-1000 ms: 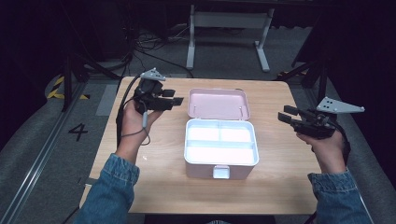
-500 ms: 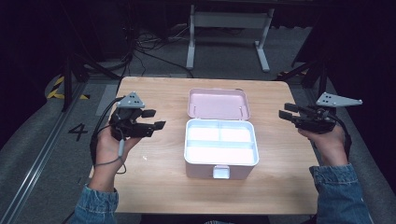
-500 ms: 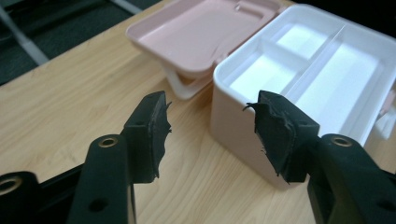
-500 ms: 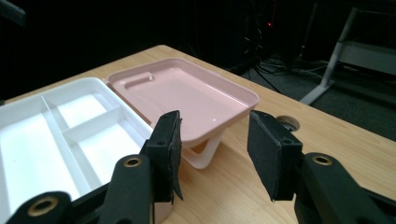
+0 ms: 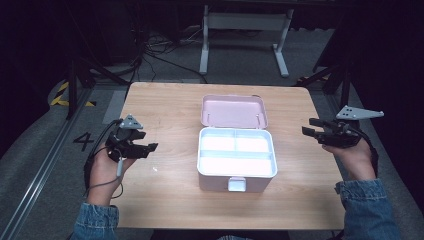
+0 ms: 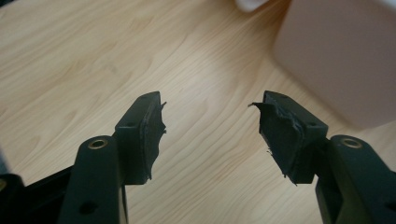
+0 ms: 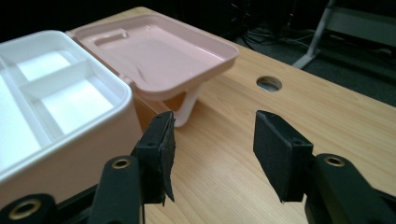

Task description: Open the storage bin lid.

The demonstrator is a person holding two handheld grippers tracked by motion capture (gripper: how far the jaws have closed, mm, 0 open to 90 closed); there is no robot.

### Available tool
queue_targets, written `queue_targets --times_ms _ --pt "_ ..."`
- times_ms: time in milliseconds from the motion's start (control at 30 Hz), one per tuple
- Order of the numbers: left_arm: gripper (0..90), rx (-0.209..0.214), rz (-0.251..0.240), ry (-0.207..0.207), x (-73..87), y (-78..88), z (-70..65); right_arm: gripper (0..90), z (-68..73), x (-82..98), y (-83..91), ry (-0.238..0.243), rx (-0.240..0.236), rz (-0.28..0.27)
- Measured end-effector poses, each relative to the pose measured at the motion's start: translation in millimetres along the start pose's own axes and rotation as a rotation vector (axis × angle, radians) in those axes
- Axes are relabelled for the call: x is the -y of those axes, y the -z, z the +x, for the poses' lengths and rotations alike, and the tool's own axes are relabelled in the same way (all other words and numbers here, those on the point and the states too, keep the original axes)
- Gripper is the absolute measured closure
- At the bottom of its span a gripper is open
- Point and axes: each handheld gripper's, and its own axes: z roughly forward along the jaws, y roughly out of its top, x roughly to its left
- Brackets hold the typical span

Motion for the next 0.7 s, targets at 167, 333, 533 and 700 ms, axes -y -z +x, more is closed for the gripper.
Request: queue_targets --times_ms 167,333,533,700 --pt "39.3 0.013 0.041 0.027 9.4 -11.3 10.1 46.7 -6.1 9.9 -5.5 -0.012 0.022 0.044" --pt "39.3 0.003 0.094 0.037 18.4 -21.7 20.1 47.0 -12.6 21.1 -16.3 -0.038 0.036 0.121" --pt "37.9 0.011 0.120 0.089 25.0 -32.1 29.0 46.3 -20.8 33.4 -24.0 -0.075 0.052 0.174" --pt "37.3 0.004 0.179 0.170 28.9 -40.0 38.3 46.1 -27.0 42.4 -26.4 -0.106 0.072 0.199"
